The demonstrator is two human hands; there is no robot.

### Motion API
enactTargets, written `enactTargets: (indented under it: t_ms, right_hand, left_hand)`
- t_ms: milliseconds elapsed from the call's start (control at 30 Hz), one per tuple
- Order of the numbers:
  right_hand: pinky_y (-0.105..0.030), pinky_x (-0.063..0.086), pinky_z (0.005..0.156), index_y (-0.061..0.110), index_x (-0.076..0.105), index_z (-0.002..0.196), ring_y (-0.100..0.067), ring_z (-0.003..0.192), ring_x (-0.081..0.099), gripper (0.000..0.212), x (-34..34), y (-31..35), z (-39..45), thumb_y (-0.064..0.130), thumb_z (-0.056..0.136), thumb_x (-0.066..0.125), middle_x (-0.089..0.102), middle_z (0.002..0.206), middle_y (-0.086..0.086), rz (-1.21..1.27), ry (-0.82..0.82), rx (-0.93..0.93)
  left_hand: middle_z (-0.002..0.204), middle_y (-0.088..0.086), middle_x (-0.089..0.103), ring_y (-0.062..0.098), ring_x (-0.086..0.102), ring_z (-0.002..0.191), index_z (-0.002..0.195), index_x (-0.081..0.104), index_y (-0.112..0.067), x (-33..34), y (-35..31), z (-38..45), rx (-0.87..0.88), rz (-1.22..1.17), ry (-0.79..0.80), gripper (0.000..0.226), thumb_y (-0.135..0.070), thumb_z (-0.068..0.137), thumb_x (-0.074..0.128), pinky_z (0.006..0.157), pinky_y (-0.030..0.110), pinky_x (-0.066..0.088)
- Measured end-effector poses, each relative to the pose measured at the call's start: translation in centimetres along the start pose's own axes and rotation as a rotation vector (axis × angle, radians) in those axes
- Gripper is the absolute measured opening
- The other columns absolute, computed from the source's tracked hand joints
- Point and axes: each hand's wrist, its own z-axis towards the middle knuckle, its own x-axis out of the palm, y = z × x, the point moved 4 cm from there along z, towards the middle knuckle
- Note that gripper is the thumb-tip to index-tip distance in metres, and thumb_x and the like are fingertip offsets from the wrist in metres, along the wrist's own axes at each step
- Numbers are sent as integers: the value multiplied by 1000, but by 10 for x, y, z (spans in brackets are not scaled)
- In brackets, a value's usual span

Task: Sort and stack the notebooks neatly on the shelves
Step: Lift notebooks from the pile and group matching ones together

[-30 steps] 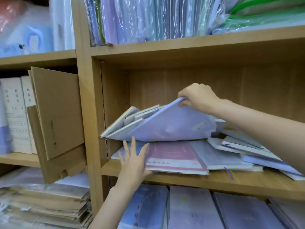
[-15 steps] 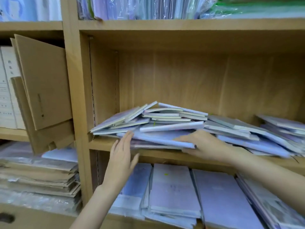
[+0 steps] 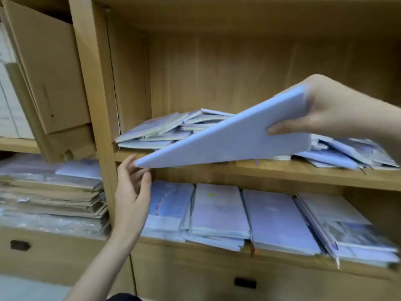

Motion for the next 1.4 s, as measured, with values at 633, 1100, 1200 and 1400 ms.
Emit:
enactTargets:
  t_ms: [633, 1100, 1200, 1400]
  right_hand:
    - [-22, 46, 38, 15, 73, 98, -20, 73, 71, 45, 187, -29, -146, 0, 71, 41, 73, 96, -3, -291, -44, -307]
    - [-43, 36, 107, 25, 29, 145, -30, 132, 41, 80, 244, -96, -126, 8, 76, 67, 39, 147, -10, -99, 13, -22]
    - [-44, 24, 112, 38, 5, 146, -31, 142, 17, 84, 270, -133, -130, 21, 87, 62, 7, 158, -6, -88, 284, 306]
    - [-45, 11, 116, 36, 8, 149, -28, 145, 0, 82, 332, -136, -143, 49, 86, 59, -6, 158, -6, 63, 676, 545]
  left_hand:
    - [132, 7, 50, 24, 58, 111, 146, 15, -26, 111, 15, -142, -933, -662, 212, 71, -15, 90, 57, 81, 35, 55]
    - [128, 3, 58, 20, 62, 100, 136, 36, -28, 151, 68, -64, -850, -659, 175, 54, 3, 92, 46, 75, 31, 53]
    - [125, 6, 55, 21, 62, 95, 142, 26, -27, 138, 111, -52, -889, -458, 227, 56, -2, 95, 46, 80, 35, 51]
    - [154, 12, 20, 26, 23, 140, 145, 24, -6, 129, 160, -78, -714, 475, 819, 59, -20, 95, 52, 107, 32, 27]
